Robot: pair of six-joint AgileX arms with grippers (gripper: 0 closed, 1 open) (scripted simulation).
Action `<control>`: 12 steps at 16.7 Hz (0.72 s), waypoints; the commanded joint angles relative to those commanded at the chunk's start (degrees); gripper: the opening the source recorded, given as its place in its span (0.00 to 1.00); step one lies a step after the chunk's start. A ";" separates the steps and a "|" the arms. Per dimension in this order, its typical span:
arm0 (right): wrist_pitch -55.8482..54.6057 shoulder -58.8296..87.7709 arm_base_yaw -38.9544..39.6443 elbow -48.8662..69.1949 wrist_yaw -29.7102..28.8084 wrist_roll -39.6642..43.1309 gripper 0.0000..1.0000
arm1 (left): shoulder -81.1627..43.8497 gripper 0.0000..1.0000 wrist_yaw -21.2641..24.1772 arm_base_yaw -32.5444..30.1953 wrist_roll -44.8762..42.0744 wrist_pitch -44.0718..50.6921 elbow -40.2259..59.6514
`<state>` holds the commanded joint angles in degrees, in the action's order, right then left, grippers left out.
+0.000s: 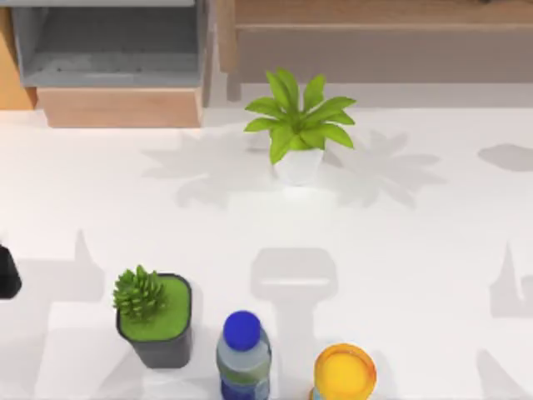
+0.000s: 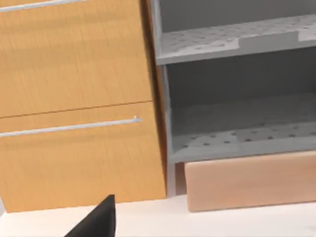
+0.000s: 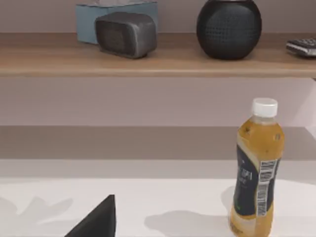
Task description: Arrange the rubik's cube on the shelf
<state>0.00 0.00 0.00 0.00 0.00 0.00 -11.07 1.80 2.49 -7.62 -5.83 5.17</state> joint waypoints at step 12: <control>0.00 0.00 0.00 0.00 0.00 0.00 1.00 | -58.53 1.00 11.55 11.76 -41.88 -31.88 29.38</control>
<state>0.00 0.00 0.00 0.00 0.00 0.00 -69.60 13.35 14.25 -49.50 -37.71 34.56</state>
